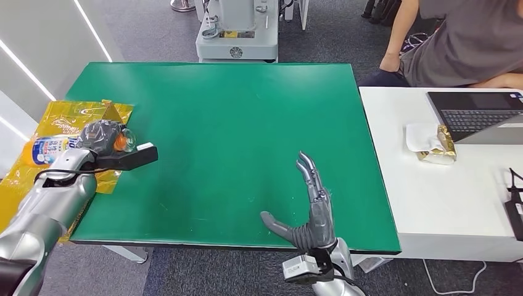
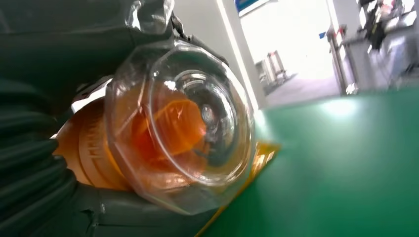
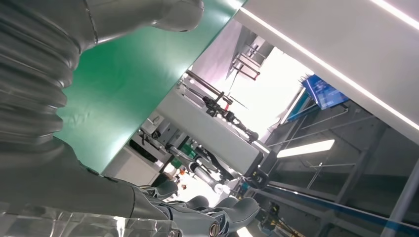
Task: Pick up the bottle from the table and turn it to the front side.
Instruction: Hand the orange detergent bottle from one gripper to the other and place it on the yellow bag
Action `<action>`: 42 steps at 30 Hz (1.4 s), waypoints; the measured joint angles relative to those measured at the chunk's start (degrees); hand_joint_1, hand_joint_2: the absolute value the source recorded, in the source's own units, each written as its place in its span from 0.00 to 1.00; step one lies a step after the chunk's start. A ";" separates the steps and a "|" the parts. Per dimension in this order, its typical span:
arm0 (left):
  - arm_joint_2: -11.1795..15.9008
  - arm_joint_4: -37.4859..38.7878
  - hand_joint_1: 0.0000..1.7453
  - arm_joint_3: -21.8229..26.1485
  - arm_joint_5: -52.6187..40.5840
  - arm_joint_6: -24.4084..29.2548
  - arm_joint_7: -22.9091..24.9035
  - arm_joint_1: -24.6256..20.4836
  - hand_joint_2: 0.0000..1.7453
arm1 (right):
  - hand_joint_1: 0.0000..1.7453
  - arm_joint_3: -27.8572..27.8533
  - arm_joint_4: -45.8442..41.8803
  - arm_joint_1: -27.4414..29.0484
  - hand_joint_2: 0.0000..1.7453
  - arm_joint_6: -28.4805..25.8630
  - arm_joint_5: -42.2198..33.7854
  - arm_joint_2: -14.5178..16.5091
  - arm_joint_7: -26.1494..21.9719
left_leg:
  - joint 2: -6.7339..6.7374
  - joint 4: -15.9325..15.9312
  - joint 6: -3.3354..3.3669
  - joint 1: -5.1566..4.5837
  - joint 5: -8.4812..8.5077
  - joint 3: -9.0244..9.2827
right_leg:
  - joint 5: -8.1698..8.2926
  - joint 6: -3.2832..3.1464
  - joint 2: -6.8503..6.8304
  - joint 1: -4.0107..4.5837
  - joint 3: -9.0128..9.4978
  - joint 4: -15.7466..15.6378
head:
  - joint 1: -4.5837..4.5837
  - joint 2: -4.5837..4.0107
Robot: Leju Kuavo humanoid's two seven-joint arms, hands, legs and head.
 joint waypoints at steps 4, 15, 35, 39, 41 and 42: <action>0.05 1.82 1.00 -1.05 -2.13 1.34 -1.59 2.35 1.00 | 0.00 0.01 -0.26 0.75 1.00 0.58 0.63 0.00 0.00 | -0.02 0.00 -0.05 0.01 -0.03 -0.01 | -0.01 -0.01 -0.02 0.00 0.00 0.00 | -0.01 0.00; 0.28 3.93 1.00 -2.14 -6.97 7.28 3.43 4.95 1.00 | 0.00 -0.35 -0.23 0.84 1.00 1.79 0.34 0.02 0.01 | -0.04 0.00 -0.05 0.01 -0.03 -0.02 | -0.01 -0.01 -0.04 0.00 0.00 0.00 | -0.01 0.00; -3.50 4.94 1.00 -4.22 -16.74 13.99 6.86 5.09 1.00 | 0.00 -0.15 1.20 0.96 1.00 2.09 0.01 0.57 0.00 | -0.04 0.00 -0.05 0.01 -0.03 -0.02 | -0.01 -0.01 -0.05 0.00 0.00 0.00 | -0.01 0.00; -3.99 5.30 1.00 -4.22 -16.41 13.60 6.92 5.50 1.00 | 0.00 -0.15 1.21 0.91 1.00 3.19 -0.49 0.57 0.01 | -0.04 0.00 -0.05 0.01 -0.03 -0.02 | -0.01 -0.01 -0.05 0.00 0.00 0.00 | -0.01 0.00; -4.03 5.46 1.00 -4.21 -16.21 13.34 7.12 6.00 1.00 | 0.00 -0.15 1.32 0.73 1.00 3.52 -0.80 0.57 0.01 | -0.04 0.00 -0.05 0.01 -0.03 -0.03 | -0.01 -0.01 -0.05 0.00 0.00 0.00 | -0.01 0.00; -4.03 5.55 1.00 -4.19 -16.13 13.26 7.24 6.30 1.00 | 0.00 -0.15 1.40 0.59 1.00 3.73 -0.87 0.57 0.01 | -0.04 0.00 -0.05 0.01 -0.03 -0.02 | -0.01 -0.01 -0.05 0.00 0.00 0.00 | -0.01 0.00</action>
